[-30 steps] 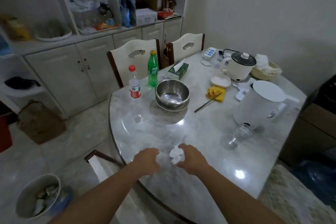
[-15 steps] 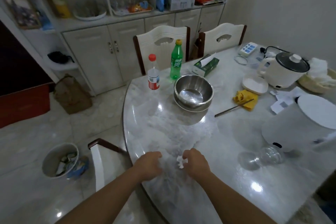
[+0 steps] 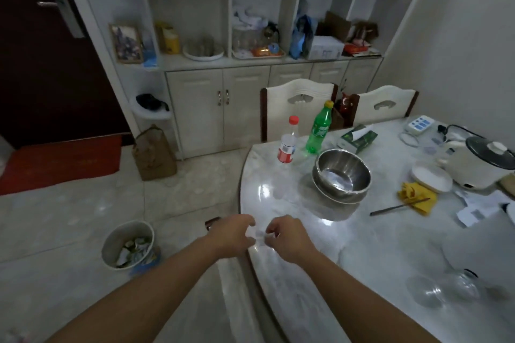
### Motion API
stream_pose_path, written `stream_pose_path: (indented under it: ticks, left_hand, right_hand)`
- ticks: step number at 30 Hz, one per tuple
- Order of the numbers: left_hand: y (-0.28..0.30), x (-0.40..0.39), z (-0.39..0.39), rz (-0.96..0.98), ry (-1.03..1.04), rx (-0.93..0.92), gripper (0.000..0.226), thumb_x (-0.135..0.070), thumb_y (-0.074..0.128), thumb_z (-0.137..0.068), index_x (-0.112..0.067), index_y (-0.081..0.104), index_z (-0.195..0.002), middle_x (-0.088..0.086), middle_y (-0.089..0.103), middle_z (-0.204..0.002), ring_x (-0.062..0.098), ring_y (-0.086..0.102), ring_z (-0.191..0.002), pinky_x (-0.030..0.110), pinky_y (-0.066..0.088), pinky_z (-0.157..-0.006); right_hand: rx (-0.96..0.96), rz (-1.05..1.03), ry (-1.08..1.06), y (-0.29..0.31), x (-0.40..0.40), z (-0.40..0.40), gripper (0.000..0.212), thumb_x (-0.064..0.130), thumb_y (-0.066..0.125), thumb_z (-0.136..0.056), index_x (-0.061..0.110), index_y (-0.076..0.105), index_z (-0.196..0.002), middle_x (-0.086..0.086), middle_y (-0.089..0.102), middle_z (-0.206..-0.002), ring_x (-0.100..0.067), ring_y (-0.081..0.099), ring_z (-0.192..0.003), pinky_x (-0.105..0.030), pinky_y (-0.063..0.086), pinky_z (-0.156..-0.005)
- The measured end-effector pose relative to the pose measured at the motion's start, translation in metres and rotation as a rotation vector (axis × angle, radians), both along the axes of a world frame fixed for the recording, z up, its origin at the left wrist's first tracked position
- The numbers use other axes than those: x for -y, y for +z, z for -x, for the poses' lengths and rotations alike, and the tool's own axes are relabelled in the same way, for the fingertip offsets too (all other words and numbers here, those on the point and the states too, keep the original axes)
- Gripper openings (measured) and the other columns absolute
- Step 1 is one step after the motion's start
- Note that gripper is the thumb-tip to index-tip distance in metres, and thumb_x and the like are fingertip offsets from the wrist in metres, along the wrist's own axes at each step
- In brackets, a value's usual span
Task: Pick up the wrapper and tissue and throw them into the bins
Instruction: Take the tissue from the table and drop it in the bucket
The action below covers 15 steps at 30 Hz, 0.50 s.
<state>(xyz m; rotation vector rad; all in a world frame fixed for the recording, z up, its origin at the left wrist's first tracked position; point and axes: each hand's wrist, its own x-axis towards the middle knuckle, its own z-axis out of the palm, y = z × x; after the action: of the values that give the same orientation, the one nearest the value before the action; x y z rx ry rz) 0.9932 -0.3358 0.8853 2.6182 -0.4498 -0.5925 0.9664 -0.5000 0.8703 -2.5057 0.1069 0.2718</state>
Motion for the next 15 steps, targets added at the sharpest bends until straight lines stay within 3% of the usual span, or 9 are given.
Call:
stream_pose_path:
  ticks: [3, 7, 11, 15]
  left_hand:
    - [0.018, -0.063, -0.007, 0.056, 0.054, 0.131, 0.032, -0.037, 0.060, -0.084, -0.023, 0.066, -0.113, 0.003, 0.070, -0.113, 0.025, 0.064, -0.106, 0.036, 0.052, -0.087]
    - [0.040, -0.164, -0.015, 0.021, 0.144, 0.214, 0.040, -0.038, 0.061, -0.086, -0.025, 0.059, -0.123, 0.003, 0.065, -0.121, 0.023, 0.059, -0.112, 0.036, 0.049, -0.092]
    - [0.048, -0.272, -0.020, -0.033, 0.277, 0.198, 0.029, -0.037, 0.062, -0.086, -0.022, 0.062, -0.111, 0.004, 0.064, -0.116, 0.023, 0.060, -0.106, 0.033, 0.047, -0.085]
    - [0.043, -0.361, -0.016, -0.079, 0.422, 0.134, 0.015, -0.031, 0.063, -0.084, -0.020, 0.065, -0.093, 0.003, 0.067, -0.105, 0.023, 0.063, -0.097, 0.033, 0.050, -0.079]
  right_hand:
    - [0.059, 0.024, 0.013, 0.026, -0.062, -0.016, 0.013, 0.024, 0.070, -0.078, 0.013, 0.077, -0.082, -0.006, 0.074, -0.079, -0.018, 0.067, -0.071, -0.030, 0.055, -0.065]
    - [0.105, 0.038, 0.036, 0.054, -0.147, -0.035, 0.021, 0.028, 0.072, -0.077, 0.008, 0.075, -0.081, -0.008, 0.070, -0.076, -0.021, 0.064, -0.070, -0.029, 0.047, -0.059]
    - [0.124, 0.032, 0.122, 0.072, -0.233, -0.053, 0.023, 0.026, 0.075, -0.077, 0.008, 0.075, -0.090, -0.009, 0.072, -0.086, -0.021, 0.064, -0.080, -0.030, 0.049, -0.071]
    - [0.102, 0.051, 0.238, 0.065, -0.312, -0.068, 0.022, 0.026, 0.075, -0.077, 0.008, 0.075, -0.091, -0.006, 0.064, -0.079, -0.019, 0.059, -0.075, -0.025, 0.041, -0.064]
